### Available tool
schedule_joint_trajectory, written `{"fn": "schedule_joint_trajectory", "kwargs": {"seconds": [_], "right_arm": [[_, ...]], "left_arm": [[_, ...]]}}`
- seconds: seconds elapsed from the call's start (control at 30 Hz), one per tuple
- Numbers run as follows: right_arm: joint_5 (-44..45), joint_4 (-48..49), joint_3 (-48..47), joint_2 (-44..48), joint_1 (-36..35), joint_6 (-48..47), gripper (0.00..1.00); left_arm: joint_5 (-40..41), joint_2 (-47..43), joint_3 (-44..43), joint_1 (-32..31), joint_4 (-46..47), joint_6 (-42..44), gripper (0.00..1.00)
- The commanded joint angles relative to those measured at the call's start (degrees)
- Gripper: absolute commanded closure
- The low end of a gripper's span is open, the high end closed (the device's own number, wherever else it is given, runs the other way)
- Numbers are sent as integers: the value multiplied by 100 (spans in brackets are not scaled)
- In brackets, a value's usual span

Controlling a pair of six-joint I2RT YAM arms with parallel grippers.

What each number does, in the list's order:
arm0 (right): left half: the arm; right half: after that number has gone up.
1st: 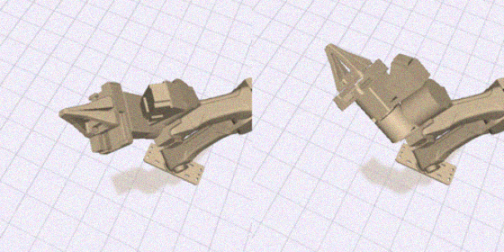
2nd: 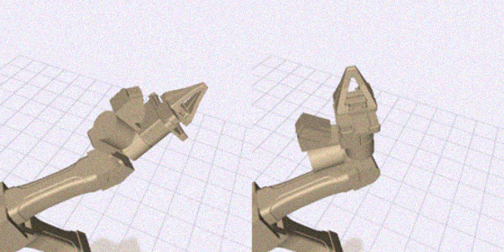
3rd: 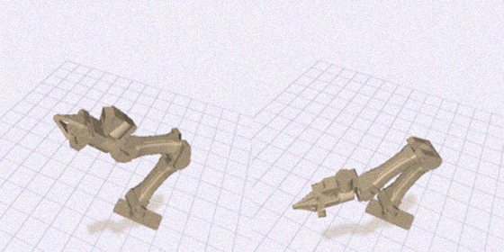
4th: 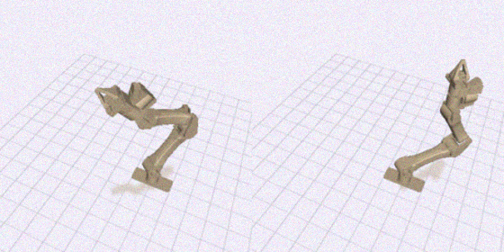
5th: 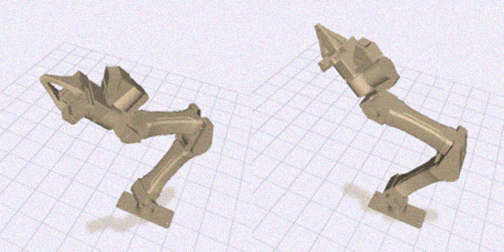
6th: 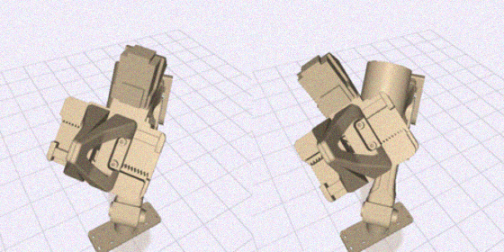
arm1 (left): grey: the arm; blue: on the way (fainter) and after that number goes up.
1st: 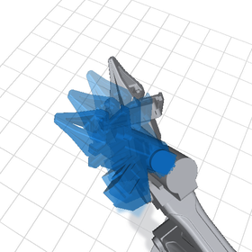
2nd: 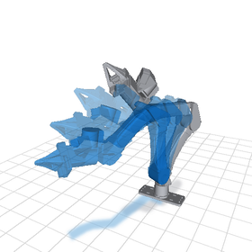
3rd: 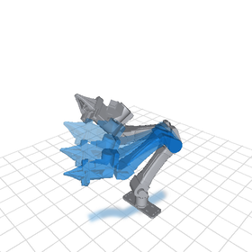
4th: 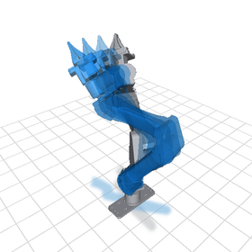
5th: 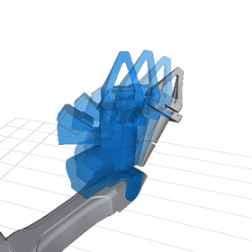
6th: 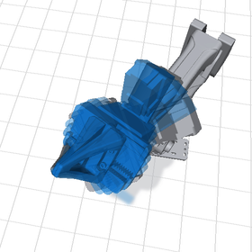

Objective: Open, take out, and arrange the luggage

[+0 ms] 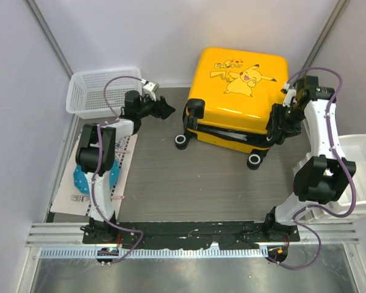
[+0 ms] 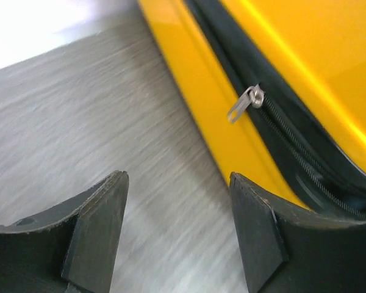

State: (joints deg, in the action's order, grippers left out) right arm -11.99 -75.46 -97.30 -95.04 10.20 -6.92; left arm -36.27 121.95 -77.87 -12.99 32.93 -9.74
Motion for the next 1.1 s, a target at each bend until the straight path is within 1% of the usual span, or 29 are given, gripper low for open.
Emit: {"fn": "schedule_joint_trajectory", "kwargs": {"seconds": [0.0, 0.03, 0.07, 0.13, 0.17, 0.2, 0.23, 0.27, 0.33, 0.4, 0.5, 0.57, 0.67, 0.7, 0.77, 0.87, 0.9, 0.93, 0.97, 1.0, 1.07], "right_arm": [[-777, 268, 851, 924, -105, 6, 99], [-840, 425, 1079, 1031, -140, 41, 99], [-884, 523, 1516, 1145, -254, 85, 100], [-937, 777, 1932, 1469, -412, 243, 99], [-928, 935, 2230, 1576, -631, 348, 99], [-946, 998, 2337, 1655, -798, 453, 99], [-1007, 1268, 2529, 1752, -965, 550, 100], [-1033, 1366, 2610, 1770, -1411, 647, 100], [-1130, 1647, 2750, 1753, -1852, 928, 100], [-1156, 2076, 2821, 1787, -2484, 1243, 99], [-1411, 2648, 3014, 1797, -3047, 1587, 99], [-1700, 2869, 3024, 1718, -3242, 1825, 99], [-1736, 3361, 2822, 1717, -3638, 1922, 99], [-1667, 3719, 2787, 1770, -3743, 2035, 100], [-1701, 4143, 2716, 1753, -4156, 2325, 99], [-1710, 4504, 2488, 1489, -4657, 2178, 99], [-1719, 4418, 2444, 1489, -4658, 2099, 76], [-1719, 4217, 2226, 1498, -4632, 1881, 62], [-1745, 3980, 2093, 1532, -4501, 1661, 50], [-1728, 3491, 1970, 1576, -4361, 1267, 35], [-1710, 3040, 1662, 1813, -3897, 1105, 31]], "left_arm": [[129, -1251, 656, 429, -716, -257, 28], [112, -1609, 780, 499, -1039, -118, 28], [33, -1787, 886, 526, -1208, -12, 27], [50, -2295, 1159, 535, -1655, 217, 27], [-2, -2429, 1281, 535, -1788, 244, 27], [-11, -2596, 1352, 543, -2025, 236, 27], [-20, -2815, 1423, 544, -2097, 140, 27], [-46, -2956, 1589, 544, -2141, 69, 27], [-91, -3290, 1791, 544, -2194, -80, 27], [-204, -3449, 1959, 544, -2334, -256, 27], [-170, -3765, 2126, 543, -2483, -388, 27], [-187, -3967, 2187, 544, -2606, -319, 28], [-117, -4144, 2275, 544, -2809, -248, 28], [-117, -4231, 2328, 544, -2862, -248, 28], [-82, -4311, 2468, 544, -2845, -257, 28], [-56, -4250, 2373, 535, -2844, -388, 28], [-12, -4206, 2303, 535, -2932, -397, 28], [41, -4154, 2241, 543, -2967, -415, 28], [120, -4144, 2136, 544, -2985, -406, 28], [146, -4153, 2100, 544, -2985, -406, 28], [191, -4179, 2039, 544, -2976, -458, 28]]}}
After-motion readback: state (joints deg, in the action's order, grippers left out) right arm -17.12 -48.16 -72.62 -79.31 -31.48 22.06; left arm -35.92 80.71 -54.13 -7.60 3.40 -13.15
